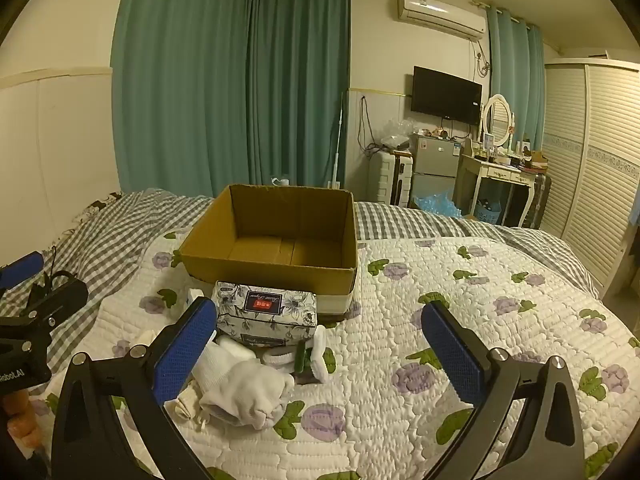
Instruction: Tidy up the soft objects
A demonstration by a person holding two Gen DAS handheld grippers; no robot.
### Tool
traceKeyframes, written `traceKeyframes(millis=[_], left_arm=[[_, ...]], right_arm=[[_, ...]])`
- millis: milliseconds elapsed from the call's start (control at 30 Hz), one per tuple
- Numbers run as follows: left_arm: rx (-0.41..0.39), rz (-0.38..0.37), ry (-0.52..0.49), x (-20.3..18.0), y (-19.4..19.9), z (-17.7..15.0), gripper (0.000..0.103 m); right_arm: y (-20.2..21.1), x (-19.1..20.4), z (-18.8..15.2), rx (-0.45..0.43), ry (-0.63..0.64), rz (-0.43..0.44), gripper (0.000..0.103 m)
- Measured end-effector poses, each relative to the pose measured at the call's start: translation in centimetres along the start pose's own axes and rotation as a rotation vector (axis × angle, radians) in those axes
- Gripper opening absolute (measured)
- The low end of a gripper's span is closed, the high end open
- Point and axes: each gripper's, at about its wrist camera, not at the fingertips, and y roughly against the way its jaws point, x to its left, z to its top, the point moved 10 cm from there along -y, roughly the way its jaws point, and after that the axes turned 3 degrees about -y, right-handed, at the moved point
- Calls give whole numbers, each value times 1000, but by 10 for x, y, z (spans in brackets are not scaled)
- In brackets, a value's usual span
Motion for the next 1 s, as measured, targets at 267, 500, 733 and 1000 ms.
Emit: traceKeyframes(millis=[267,500,733,1000], left_arm=[[5,-6,6,0,1,0,103],[5,2,-2,-1,0,1,103],[10,4,-3,1,-1,-3,103],[11,4,-5,1,-1,-3,103]], right_arm=[[-1,0,-1,2,0,0,103],[-2,0,-2,3,1,0,103],[-3,0,-3,5,2,-1,103],[-3,1,-4,7,4,-1,103]])
